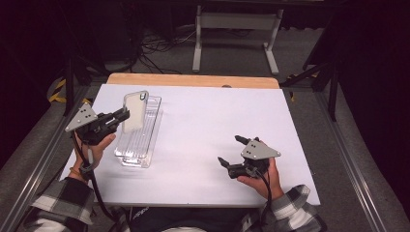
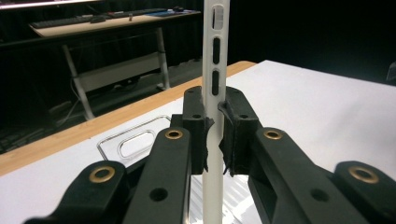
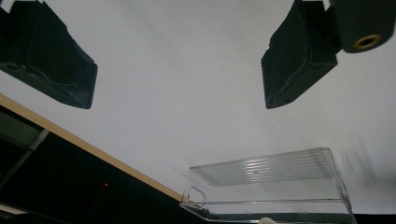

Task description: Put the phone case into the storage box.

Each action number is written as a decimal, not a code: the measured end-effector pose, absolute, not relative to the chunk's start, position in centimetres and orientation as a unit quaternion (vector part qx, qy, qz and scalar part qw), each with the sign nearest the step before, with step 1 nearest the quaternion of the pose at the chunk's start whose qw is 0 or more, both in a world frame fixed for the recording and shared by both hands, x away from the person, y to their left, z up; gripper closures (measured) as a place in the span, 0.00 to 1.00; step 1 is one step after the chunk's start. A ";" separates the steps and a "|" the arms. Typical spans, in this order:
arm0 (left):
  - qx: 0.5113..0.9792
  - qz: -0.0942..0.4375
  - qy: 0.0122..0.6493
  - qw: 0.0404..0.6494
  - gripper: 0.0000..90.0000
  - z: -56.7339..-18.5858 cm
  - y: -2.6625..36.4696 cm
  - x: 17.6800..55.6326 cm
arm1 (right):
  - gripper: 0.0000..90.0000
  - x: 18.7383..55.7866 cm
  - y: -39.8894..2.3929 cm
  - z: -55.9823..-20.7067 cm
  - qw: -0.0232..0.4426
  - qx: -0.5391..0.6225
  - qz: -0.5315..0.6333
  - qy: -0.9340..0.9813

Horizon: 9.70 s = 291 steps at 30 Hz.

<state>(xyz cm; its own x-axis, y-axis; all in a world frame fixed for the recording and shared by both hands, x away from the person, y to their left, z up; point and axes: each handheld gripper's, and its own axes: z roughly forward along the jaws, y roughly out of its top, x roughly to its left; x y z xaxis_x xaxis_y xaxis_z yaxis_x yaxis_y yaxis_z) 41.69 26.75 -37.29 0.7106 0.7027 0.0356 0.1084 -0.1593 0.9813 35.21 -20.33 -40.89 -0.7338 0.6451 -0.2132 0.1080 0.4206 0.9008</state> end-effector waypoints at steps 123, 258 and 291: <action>0.770 0.305 0.350 0.438 0.91 -42.1 25.3 55.6 | 0.15 35.2 -20.3 -42.0 0.283 0.245 0.443 0.815; 0.749 0.289 0.230 0.550 0.33 -38.6 22.7 41.8 | 0.13 34.5 -20.4 -41.7 0.308 0.239 0.452 0.802; 0.750 0.264 0.236 0.559 0.04 -38.9 21.4 41.2 | 0.06 34.5 -20.4 -41.7 0.300 0.239 0.462 0.799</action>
